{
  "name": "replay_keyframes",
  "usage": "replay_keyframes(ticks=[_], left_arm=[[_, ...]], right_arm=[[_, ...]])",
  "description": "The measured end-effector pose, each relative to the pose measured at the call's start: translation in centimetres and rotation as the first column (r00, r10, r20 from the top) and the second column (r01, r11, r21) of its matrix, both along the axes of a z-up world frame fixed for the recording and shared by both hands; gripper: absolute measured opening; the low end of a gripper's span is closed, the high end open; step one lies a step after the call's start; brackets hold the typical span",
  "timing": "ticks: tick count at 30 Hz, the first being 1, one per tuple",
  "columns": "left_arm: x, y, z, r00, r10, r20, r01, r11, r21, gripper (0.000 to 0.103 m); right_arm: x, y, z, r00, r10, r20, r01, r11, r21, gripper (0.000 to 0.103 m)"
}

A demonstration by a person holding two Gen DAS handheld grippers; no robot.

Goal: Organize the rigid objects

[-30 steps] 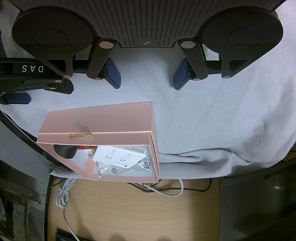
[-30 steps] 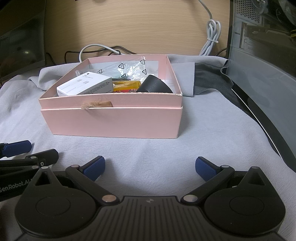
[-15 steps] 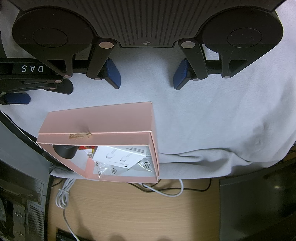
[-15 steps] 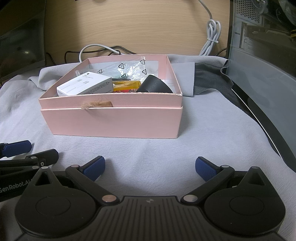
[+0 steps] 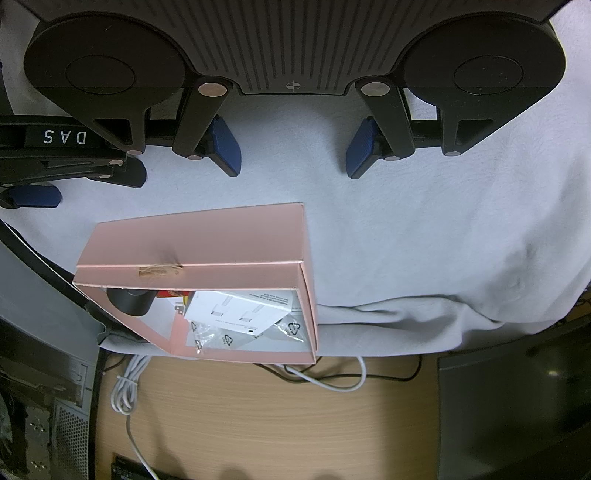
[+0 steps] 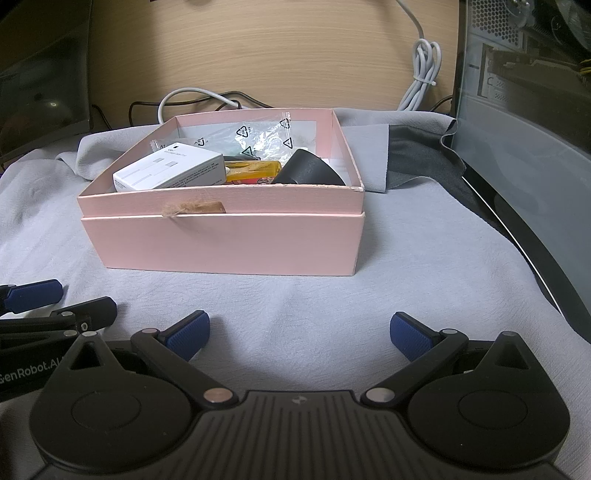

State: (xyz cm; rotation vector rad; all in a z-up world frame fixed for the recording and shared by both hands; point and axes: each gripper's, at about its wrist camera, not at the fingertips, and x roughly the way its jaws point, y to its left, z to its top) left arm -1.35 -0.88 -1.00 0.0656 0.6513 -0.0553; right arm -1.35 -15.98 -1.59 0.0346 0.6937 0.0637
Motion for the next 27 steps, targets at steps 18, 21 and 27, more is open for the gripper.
replay_keyframes(ticks=[18, 21, 27], left_arm=[[-0.01, 0.03, 0.02, 1.0, 0.0, 0.0, 0.0, 1.0, -0.002, 0.068], [-0.03, 0.12, 0.07, 1.0, 0.002, 0.002, -0.002, 1.0, -0.008, 0.068], [-0.01, 0.0, 0.09, 1.0, 0.007, 0.003, -0.007, 1.0, -0.003, 0.067]], right_arm=[[0.0, -0.01, 0.04, 1.0, 0.0, 0.0, 0.0, 1.0, 0.0, 0.103], [0.01, -0.02, 0.04, 1.0, 0.0, 0.0, 0.0, 1.0, 0.0, 0.103], [0.02, -0.03, 0.05, 1.0, 0.0, 0.0, 0.0, 1.0, 0.0, 0.103]])
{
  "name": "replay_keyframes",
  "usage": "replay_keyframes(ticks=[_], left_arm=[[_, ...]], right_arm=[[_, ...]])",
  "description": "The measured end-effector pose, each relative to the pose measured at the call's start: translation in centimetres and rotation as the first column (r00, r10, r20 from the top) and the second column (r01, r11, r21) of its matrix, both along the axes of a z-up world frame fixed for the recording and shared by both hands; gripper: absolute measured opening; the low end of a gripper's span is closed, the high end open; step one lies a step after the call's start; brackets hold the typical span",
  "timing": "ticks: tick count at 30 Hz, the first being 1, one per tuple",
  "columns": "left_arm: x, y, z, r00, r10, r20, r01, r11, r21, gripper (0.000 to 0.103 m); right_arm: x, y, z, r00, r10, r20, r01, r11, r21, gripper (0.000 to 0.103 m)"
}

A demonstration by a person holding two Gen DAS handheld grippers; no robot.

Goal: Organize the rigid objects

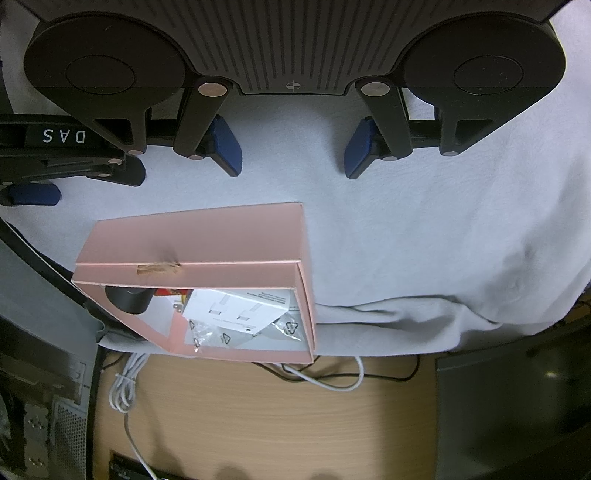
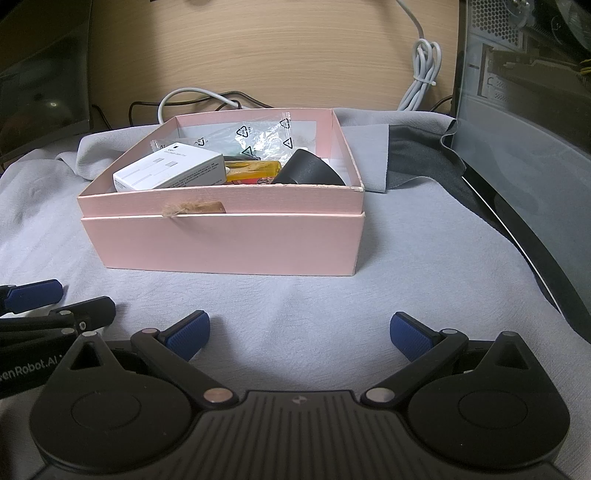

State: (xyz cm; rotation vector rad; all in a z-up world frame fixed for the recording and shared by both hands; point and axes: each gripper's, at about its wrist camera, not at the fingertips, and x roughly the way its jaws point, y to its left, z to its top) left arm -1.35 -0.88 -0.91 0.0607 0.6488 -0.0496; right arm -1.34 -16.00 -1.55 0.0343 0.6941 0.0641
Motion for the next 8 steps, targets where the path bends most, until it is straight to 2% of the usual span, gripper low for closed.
replay_keyframes(ticks=[8], left_arm=[[0.0, -0.25, -0.01, 1.0, 0.002, -0.001, -0.002, 1.0, 0.013, 0.067]], right_arm=[[0.0, 0.0, 0.0, 1.0, 0.0, 0.0, 0.0, 1.0, 0.0, 0.103]])
